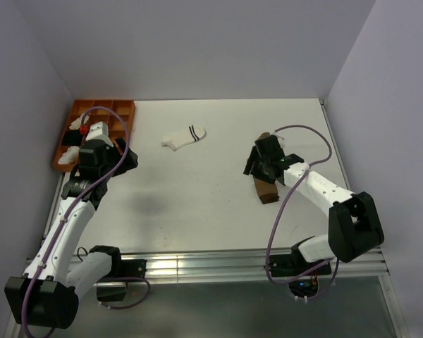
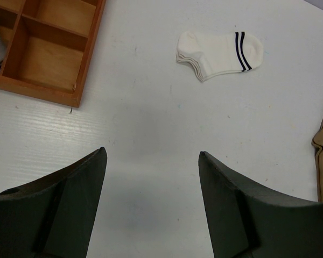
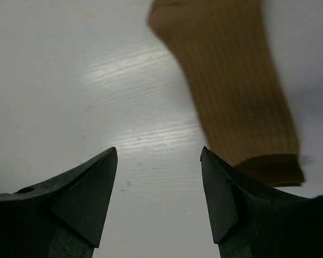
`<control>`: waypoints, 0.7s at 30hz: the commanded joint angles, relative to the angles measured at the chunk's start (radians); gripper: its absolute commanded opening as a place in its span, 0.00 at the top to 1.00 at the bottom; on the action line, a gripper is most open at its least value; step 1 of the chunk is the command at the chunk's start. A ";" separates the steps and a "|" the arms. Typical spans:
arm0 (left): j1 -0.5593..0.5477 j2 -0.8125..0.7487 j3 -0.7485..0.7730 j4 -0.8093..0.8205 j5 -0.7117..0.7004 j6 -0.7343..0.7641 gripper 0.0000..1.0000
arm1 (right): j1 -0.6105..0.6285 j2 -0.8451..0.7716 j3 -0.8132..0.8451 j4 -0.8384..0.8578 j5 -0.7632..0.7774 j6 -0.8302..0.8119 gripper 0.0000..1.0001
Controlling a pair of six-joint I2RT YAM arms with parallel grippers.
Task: Roll the socks
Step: Adjust the sock at the center of the board.
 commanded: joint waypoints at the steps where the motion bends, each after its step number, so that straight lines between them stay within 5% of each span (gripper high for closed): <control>1: -0.004 0.001 0.017 0.017 -0.002 0.015 0.26 | -0.075 -0.034 -0.082 -0.061 0.092 -0.057 0.30; 5: -0.004 0.004 0.015 0.017 -0.002 0.013 0.26 | -0.133 -0.001 -0.131 -0.004 0.051 -0.071 0.33; 9: -0.004 0.009 0.015 0.017 -0.003 0.013 0.26 | -0.136 0.055 -0.153 0.046 -0.036 -0.061 0.50; 11: -0.004 0.009 0.015 0.019 -0.002 0.013 0.26 | -0.110 0.076 -0.165 0.070 -0.067 -0.041 0.51; 21: -0.001 0.022 0.017 0.020 0.000 0.013 0.27 | 0.233 0.185 -0.025 0.198 -0.229 0.189 0.52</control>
